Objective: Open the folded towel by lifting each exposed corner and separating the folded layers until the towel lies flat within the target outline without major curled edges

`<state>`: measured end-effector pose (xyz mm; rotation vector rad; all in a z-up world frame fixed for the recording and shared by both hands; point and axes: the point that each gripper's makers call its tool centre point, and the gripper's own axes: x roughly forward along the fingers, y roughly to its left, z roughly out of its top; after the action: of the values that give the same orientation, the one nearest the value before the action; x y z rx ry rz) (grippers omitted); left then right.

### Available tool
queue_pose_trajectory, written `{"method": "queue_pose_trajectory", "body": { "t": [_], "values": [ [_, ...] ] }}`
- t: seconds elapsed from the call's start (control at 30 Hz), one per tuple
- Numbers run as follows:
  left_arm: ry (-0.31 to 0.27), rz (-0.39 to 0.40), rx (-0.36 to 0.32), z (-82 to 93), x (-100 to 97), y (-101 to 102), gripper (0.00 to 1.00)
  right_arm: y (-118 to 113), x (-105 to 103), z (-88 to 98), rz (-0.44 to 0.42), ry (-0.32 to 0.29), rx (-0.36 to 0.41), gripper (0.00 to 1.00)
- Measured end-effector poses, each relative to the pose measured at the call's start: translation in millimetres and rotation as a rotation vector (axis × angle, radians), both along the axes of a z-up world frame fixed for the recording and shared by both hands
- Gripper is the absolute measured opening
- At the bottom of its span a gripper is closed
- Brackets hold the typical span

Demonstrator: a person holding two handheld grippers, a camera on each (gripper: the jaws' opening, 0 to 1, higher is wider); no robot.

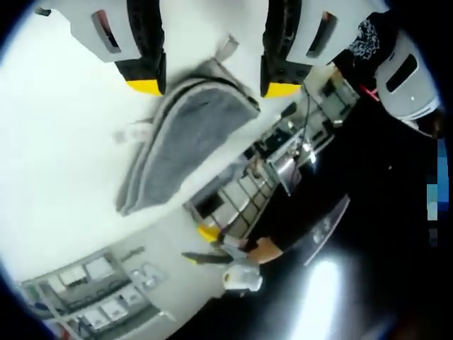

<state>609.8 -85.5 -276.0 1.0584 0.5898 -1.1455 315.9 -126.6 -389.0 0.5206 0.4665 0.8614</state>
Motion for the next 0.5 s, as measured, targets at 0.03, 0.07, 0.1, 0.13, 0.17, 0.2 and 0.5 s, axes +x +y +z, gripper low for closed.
{"method": "queue_pose_trajectory", "body": {
  "t": [0.03, 0.07, 0.1, 0.13, 0.17, 0.2, 0.5],
  "values": [
    [0.011, -0.002, 0.002, -2.8, 0.2, -2, 0.94, 0, 2, 0.0, 0.005, 0.006, 0.001, 0.51],
    [0.025, -0.009, 0.003, -6.1, 1.8, -4, 0.93, 1, 3, 0.3, 0.013, 0.024, 0.014, 0.5],
    [0.038, -0.018, 0.005, -10.8, 1.5, -8, 0.92, 2, 4, 0.4, 0.018, 0.031, 0.019, 0.5],
    [0.048, -0.022, 0.007, -15.2, -0.7, -11, 0.92, 3, 4, 0.5, 0.021, 0.033, 0.022, 0.5],
    [0.06, -0.026, 0.007, -19.4, -1.3, -13, 0.91, 3, 4, 0.5, 0.022, 0.035, 0.023, 0.5],
    [0.067, -0.029, 0.007, -23.4, -1.1, -16, 0.91, 3, 4, 0.5, 0.023, 0.036, 0.023, 0.5],
    [0.133, -0.031, 0.037, -50.4, 0.9, -29, 0.87, 3, 3, 2.8, 0.029, 0.043, 0.038, 0.5]
  ]
}}
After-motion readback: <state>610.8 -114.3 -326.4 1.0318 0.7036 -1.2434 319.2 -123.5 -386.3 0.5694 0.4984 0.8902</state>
